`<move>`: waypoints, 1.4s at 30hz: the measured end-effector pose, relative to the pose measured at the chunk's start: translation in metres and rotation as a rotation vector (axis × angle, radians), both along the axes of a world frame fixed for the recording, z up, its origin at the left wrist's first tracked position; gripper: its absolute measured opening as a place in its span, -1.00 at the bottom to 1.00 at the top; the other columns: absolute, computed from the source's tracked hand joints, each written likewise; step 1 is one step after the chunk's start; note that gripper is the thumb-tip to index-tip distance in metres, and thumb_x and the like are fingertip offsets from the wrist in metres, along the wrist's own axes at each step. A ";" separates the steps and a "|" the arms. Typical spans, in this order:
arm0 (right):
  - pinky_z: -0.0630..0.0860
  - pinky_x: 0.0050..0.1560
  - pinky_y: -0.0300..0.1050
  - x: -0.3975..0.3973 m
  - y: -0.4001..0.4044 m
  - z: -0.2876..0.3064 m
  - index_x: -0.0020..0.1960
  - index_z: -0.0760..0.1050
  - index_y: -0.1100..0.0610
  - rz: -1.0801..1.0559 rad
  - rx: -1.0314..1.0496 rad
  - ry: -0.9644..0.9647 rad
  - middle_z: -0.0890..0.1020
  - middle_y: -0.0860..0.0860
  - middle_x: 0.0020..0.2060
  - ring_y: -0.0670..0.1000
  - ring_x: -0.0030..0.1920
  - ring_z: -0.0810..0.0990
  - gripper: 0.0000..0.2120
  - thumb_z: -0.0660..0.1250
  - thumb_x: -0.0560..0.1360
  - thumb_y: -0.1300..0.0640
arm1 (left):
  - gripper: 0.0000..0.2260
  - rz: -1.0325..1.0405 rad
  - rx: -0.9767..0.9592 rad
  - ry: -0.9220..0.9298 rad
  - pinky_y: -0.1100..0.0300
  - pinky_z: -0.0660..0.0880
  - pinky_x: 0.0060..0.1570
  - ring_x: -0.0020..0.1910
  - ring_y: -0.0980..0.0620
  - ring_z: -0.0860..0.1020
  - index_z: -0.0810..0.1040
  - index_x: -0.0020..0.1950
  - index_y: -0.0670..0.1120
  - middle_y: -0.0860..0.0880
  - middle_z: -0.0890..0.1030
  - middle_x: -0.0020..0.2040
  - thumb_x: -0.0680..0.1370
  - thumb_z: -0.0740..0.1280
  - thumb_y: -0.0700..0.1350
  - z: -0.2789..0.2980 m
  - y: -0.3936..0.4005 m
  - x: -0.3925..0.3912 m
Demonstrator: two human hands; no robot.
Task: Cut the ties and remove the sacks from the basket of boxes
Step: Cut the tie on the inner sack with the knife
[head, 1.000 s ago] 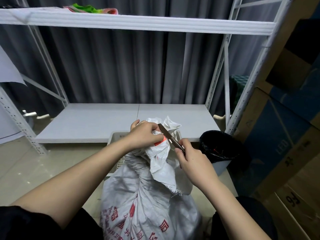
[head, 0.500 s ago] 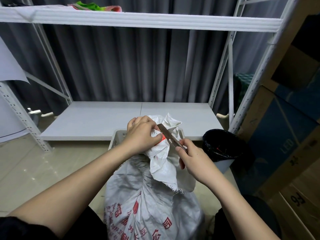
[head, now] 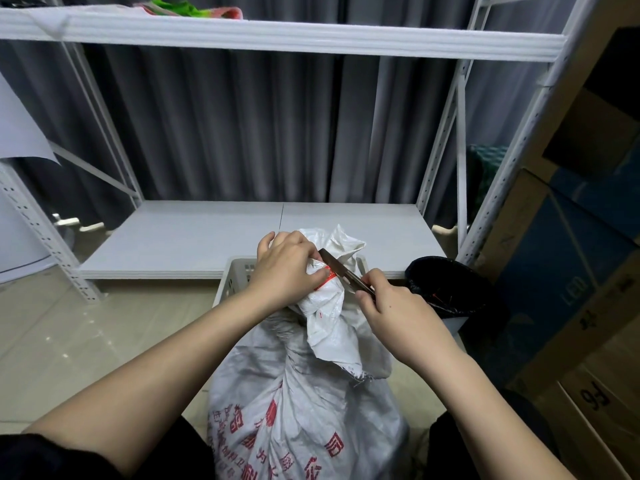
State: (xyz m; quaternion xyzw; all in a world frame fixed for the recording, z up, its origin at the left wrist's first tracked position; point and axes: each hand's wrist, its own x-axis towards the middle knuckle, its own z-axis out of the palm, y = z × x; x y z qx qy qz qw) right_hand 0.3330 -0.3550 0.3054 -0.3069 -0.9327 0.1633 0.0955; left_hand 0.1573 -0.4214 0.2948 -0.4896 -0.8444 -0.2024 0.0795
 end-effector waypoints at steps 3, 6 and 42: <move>0.50 -0.05 0.08 0.000 0.001 0.001 0.14 0.29 0.04 0.003 -0.002 0.001 0.63 0.16 -0.05 0.26 -0.02 0.57 -0.77 0.04 0.60 -0.07 | -0.72 0.003 -0.002 0.011 0.03 0.03 0.45 0.29 0.01 0.36 0.58 0.05 0.00 0.03 0.49 0.09 0.48 0.32 0.16 0.000 0.000 0.001; 0.50 -0.07 0.07 0.001 0.001 0.001 0.14 0.28 0.04 0.007 0.017 -0.006 0.63 0.16 -0.05 0.26 -0.03 0.57 -0.77 0.03 0.60 -0.07 | -0.73 -0.003 0.009 0.027 0.05 0.03 0.43 0.28 0.01 0.37 0.58 0.04 0.01 0.03 0.50 0.08 0.48 0.33 0.16 -0.001 0.000 0.001; 0.48 -0.12 0.02 0.005 0.015 -0.018 0.14 0.36 0.03 -0.159 -0.015 0.053 0.63 0.12 -0.05 0.23 -0.04 0.59 -0.76 0.09 0.57 -0.07 | -0.78 -0.091 0.084 0.148 0.11 0.28 0.13 0.17 0.00 0.42 0.54 0.05 -0.02 0.07 0.60 -0.01 0.52 0.30 0.09 -0.004 -0.003 -0.006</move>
